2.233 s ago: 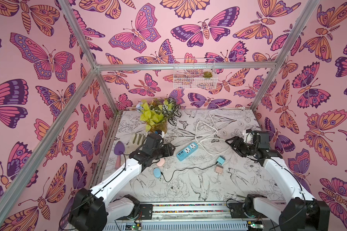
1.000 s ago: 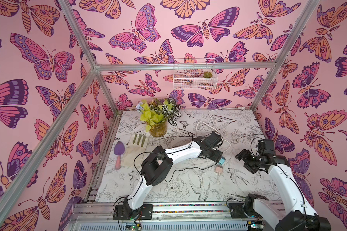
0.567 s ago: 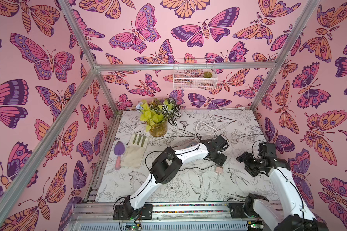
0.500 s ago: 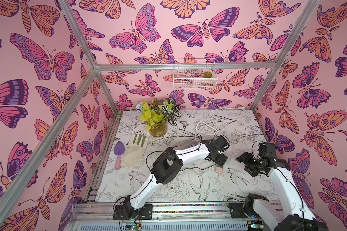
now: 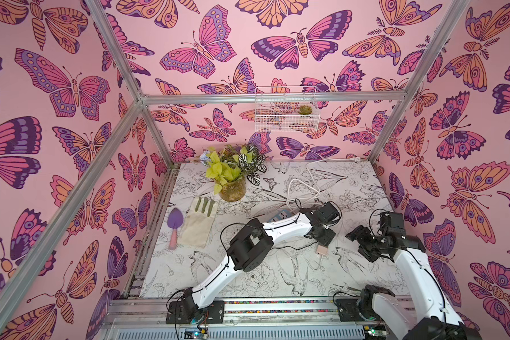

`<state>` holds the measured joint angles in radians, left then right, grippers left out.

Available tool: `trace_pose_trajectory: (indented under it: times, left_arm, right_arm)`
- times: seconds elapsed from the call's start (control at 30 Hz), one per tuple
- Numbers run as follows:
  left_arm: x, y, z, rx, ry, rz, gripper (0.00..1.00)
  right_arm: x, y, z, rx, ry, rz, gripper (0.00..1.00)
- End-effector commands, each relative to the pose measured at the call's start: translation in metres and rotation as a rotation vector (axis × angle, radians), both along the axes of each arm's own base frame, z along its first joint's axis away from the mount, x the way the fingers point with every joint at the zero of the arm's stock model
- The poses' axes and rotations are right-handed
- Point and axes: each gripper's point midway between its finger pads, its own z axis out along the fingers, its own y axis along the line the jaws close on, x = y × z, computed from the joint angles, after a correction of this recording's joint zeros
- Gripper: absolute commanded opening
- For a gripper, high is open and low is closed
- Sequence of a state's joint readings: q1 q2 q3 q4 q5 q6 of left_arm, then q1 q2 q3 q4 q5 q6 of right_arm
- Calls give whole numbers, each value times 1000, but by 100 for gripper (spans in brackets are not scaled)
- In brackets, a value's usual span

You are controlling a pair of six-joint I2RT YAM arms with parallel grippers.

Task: Charge the bluetooth headset
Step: Pick up the plug from the center of the board.

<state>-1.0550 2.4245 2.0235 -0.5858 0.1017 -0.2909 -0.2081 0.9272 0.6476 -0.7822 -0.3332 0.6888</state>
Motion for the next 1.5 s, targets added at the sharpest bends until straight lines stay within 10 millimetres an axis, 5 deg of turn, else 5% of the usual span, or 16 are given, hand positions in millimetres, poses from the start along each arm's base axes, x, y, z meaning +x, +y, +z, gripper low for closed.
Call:
trace_pose_trajectory:
  times: [0.0,0.4,0.73,1.2,1.47]
  left_arm:
    - [0,2,-9,40,-14,-7,70]
    - [5,-7,-17,47,-10,-6,63]
    - [8,1,-15,71,2,17,35]
    - [41,48,64,-26,-30,174,19]
    - [54,76,115,-126,-38,270,18]
  right_arm:
    - [-1,0,-1,12,1,-17,77]
    - [-3,1,-3,20,5,-23,77]
    - [-5,3,-6,32,2,-26,77]
    - [16,15,25,43,-169,66,74]
    - [32,53,46,3,-285,236,71]
